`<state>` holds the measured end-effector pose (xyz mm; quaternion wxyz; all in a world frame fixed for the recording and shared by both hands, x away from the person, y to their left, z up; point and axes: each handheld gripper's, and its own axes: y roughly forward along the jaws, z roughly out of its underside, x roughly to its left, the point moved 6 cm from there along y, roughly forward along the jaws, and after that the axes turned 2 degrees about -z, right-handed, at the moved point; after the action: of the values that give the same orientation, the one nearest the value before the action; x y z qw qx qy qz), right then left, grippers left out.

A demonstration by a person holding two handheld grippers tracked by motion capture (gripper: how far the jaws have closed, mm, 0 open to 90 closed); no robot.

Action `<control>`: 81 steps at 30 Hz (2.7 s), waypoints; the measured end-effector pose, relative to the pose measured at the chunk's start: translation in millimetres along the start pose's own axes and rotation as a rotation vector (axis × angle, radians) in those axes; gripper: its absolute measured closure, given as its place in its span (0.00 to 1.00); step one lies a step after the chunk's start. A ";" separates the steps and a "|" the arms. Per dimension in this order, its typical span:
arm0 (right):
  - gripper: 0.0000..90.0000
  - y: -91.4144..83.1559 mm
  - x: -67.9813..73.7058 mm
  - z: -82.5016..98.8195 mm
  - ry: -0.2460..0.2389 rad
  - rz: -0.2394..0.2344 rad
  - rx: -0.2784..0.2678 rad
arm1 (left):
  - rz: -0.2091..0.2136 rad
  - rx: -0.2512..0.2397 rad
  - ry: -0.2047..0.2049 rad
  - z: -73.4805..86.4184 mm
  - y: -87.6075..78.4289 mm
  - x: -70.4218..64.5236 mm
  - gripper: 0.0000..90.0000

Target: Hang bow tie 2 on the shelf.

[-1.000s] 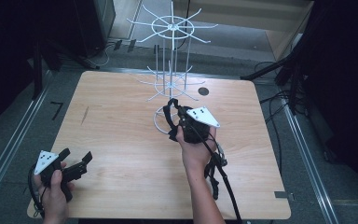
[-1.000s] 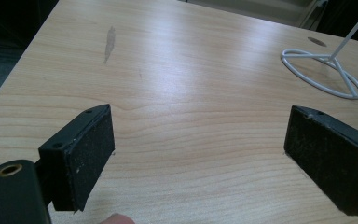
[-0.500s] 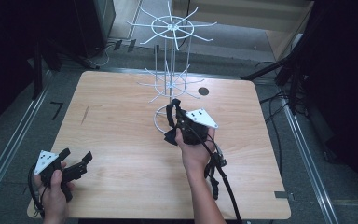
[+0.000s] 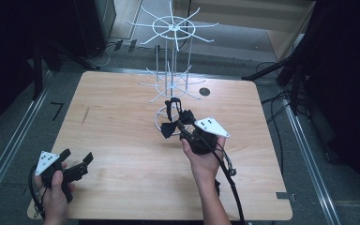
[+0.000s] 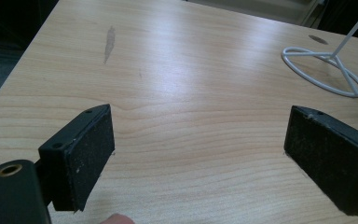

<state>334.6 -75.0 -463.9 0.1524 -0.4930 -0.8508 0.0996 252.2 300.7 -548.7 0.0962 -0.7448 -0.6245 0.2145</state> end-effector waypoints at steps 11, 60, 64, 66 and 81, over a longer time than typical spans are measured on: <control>0.57 -29.5 -14.5 15.6 0.013 0.003 0.006 | -0.003 -0.002 -0.001 -0.1 -0.1 0.3 0.10; 0.61 -115.3 -89.7 114.1 0.200 0.167 0.074 | -0.004 -0.011 -0.003 0.2 -1.7 0.3 0.10; 0.62 -115.7 -84.5 130.4 0.222 0.169 0.099 | 0.001 -0.012 -0.005 0.1 -2.0 0.7 0.10; 0.62 -115.0 -80.2 136.6 0.221 0.164 0.112 | 0.003 -0.013 -0.006 0.1 -1.9 0.6 0.10; 0.67 -110.5 -67.6 154.9 0.208 0.163 0.194 | 0.003 -0.011 -0.007 0.4 -1.9 0.2 0.10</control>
<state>221.4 -191.3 -584.1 0.2781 -0.5509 -0.7740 0.1417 250.4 301.3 -548.4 0.0899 -0.7456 -0.6247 0.2139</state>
